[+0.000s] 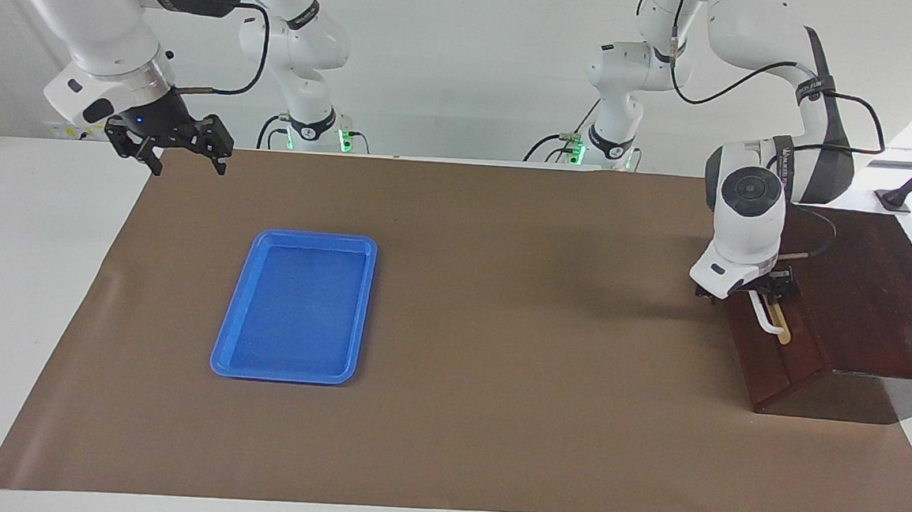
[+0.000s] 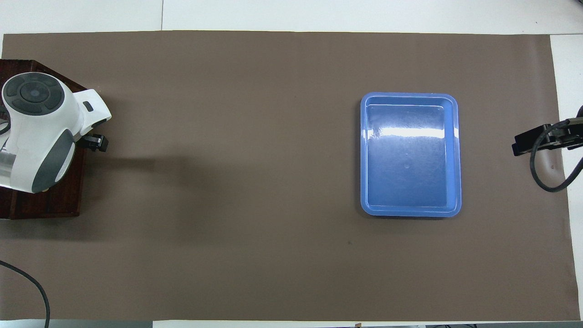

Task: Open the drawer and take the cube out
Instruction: 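Pull the drawer handle away from the box with the left gripper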

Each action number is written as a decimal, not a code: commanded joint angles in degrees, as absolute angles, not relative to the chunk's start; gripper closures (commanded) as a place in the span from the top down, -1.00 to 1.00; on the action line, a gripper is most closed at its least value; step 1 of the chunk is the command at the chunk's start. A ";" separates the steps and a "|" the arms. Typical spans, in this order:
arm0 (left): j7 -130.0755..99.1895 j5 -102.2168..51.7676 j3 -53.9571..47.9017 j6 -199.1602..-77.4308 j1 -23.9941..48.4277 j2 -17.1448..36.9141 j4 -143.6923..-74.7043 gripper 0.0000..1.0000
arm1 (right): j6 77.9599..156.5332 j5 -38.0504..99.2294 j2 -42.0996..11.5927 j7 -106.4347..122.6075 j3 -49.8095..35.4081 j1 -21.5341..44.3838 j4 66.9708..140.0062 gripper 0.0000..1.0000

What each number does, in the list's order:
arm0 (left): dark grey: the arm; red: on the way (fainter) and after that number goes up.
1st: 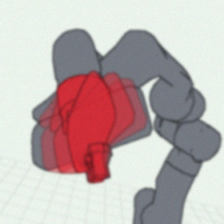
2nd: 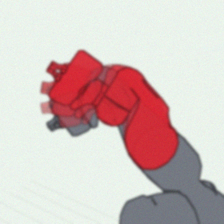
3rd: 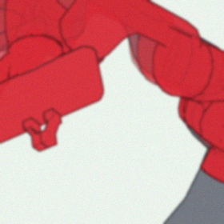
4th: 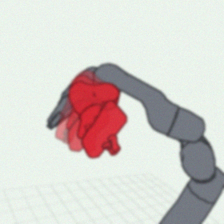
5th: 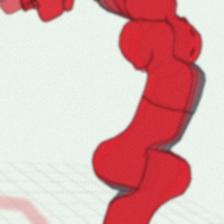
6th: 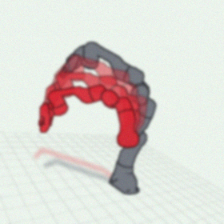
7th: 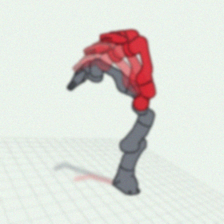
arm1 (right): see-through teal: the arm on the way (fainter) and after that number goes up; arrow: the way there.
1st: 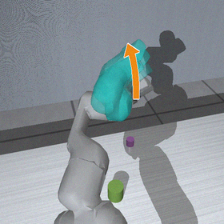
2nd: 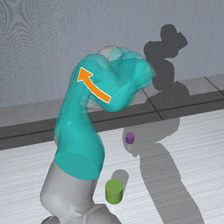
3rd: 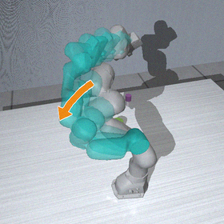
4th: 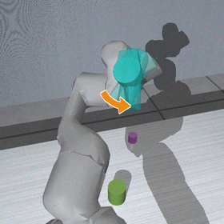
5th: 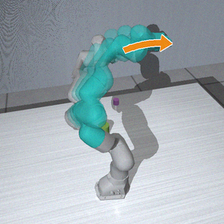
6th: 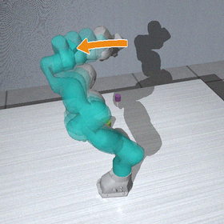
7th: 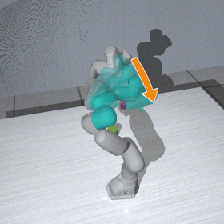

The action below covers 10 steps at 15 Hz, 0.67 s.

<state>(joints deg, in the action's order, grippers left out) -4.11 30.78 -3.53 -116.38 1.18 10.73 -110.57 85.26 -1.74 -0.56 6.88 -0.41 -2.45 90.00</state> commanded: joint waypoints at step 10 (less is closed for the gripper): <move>-5.36 32.26 -3.60 -119.45 1.93 10.11 -113.29 1.00 | 86.40 -1.14 0.44 6.33 -0.97 -3.34 91.49 1.00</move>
